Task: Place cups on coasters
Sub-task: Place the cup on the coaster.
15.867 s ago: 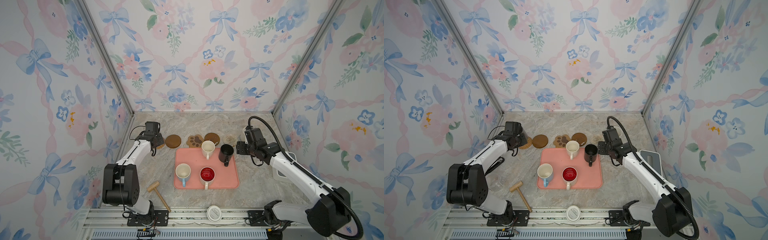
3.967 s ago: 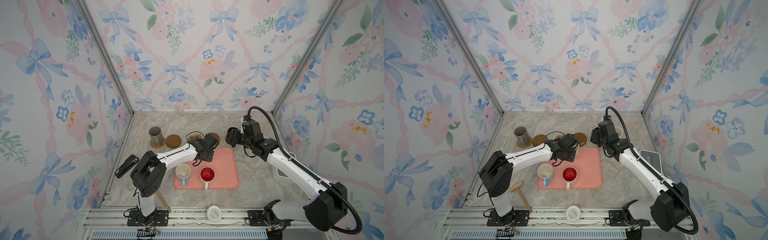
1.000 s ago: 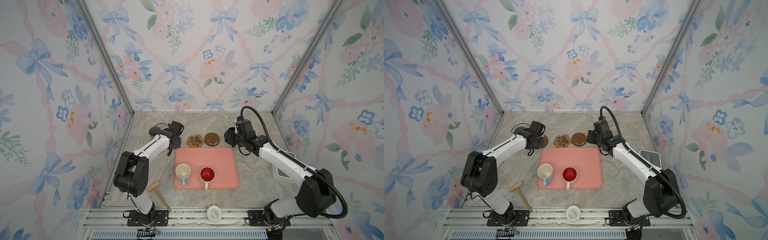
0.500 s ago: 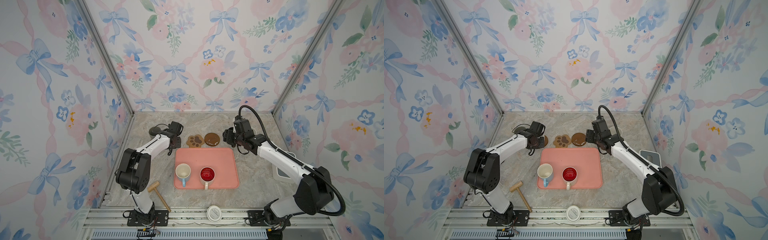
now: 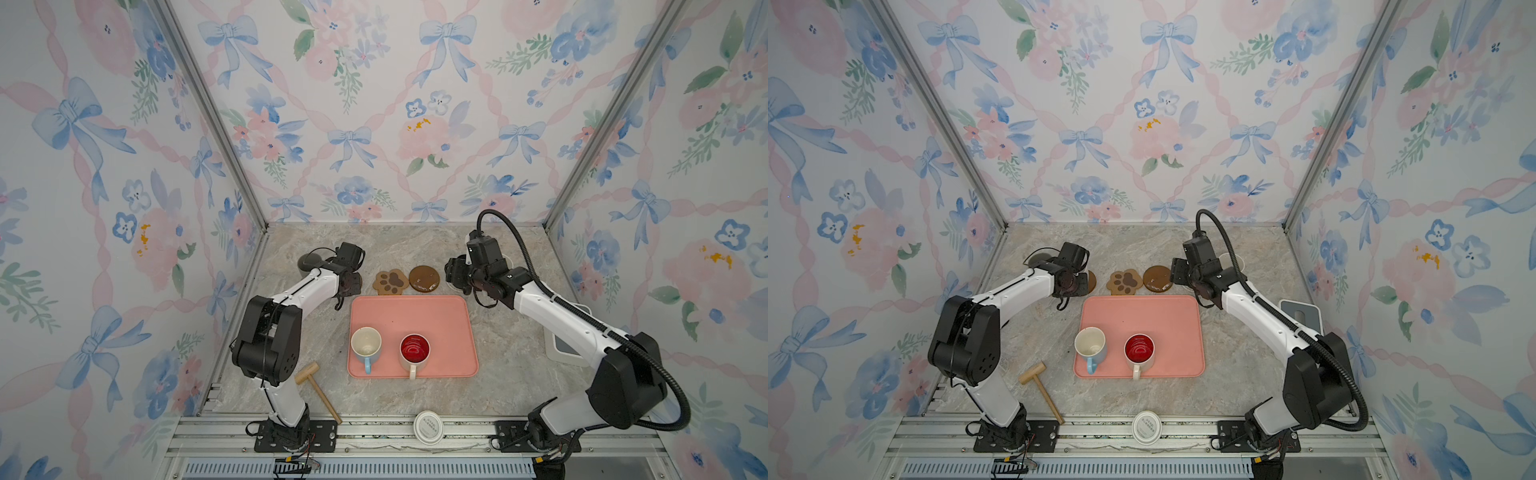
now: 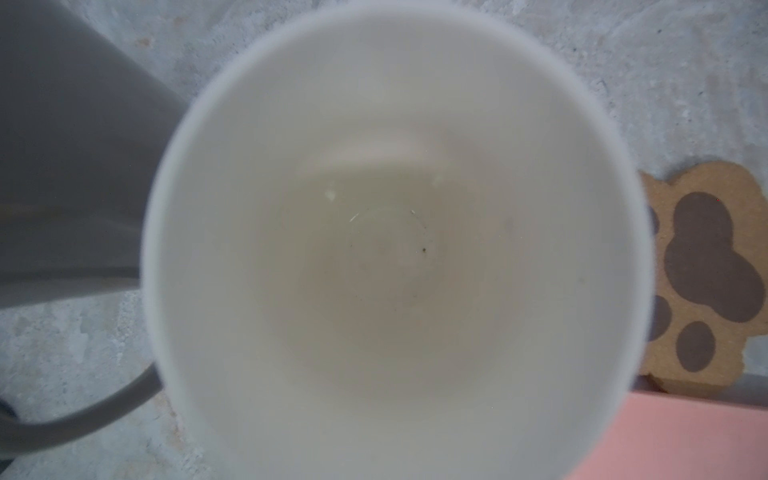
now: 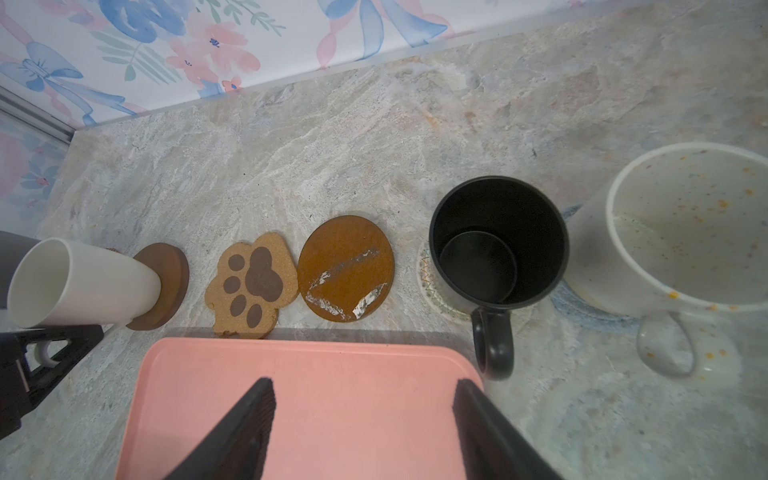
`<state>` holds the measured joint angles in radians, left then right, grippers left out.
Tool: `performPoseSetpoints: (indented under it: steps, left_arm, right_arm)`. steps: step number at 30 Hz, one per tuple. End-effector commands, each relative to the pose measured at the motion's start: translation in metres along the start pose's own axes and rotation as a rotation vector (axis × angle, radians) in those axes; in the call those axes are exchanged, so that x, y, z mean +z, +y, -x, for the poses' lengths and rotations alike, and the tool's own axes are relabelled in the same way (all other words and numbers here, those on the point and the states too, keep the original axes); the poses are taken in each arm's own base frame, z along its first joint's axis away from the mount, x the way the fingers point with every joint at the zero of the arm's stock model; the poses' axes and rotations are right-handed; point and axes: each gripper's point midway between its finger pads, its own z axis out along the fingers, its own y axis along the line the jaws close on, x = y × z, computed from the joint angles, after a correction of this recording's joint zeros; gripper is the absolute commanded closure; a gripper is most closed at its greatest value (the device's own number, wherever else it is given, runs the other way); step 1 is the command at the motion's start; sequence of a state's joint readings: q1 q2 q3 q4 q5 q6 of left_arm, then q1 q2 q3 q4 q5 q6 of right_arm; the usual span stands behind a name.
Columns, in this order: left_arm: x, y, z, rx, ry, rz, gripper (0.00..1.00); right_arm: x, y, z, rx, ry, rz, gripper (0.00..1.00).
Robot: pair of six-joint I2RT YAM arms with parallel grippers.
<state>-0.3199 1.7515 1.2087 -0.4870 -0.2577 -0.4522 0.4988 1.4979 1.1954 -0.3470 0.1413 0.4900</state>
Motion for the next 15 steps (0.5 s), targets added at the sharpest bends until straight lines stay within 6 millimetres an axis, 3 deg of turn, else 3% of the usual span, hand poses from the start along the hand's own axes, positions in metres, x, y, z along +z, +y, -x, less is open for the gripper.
performPoseSetpoints:
  steps: [1,13,15]
  left_arm:
    - [0.0069,0.0018,0.003,-0.009,-0.013,-0.003,1.0]
    - [0.0102,-0.0001,-0.0007,-0.012,0.003,-0.014,1.0]
    - [0.0098,-0.0004,-0.0012,-0.012,0.003,-0.017,0.96]
  right_arm:
    - [-0.001,0.0073,0.0034,-0.011,0.001,0.01,0.29]
    - [-0.0019,0.0074,0.0034,-0.011,0.0,0.012,0.29]
    - [-0.002,0.0076,0.0039,-0.01,-0.001,0.013,0.29]
